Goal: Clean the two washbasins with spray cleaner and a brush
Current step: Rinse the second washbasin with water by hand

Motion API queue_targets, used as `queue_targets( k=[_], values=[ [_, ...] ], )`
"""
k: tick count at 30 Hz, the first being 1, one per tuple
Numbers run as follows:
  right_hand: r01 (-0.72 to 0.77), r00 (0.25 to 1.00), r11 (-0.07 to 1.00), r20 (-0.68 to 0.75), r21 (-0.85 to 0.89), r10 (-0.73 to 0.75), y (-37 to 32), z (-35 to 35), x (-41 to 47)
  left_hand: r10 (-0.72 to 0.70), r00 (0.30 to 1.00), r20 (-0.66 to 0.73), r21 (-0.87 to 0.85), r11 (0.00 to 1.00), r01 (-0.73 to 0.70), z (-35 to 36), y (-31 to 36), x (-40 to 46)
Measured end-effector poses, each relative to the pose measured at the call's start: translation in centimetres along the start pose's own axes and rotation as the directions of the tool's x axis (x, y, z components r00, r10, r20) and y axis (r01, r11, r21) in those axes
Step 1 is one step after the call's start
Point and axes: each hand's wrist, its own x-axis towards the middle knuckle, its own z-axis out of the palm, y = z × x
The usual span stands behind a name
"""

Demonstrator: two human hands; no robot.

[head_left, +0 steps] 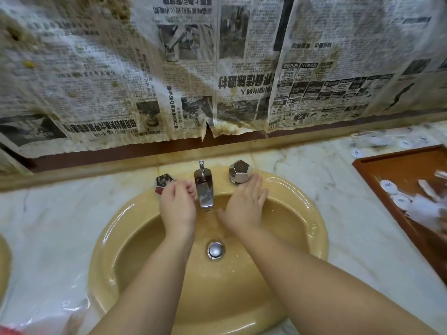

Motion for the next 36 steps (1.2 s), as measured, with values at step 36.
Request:
queue_targets(
  k=[36],
  values=[
    [0.324, 0.946, 0.944, 0.030, -0.066, -0.322, -2.6, -0.3, -0.6, -0.063, 0.995, 0.080, -0.062, 0.996, 0.068, -0.6, 0.2, 1.1]
  ],
)
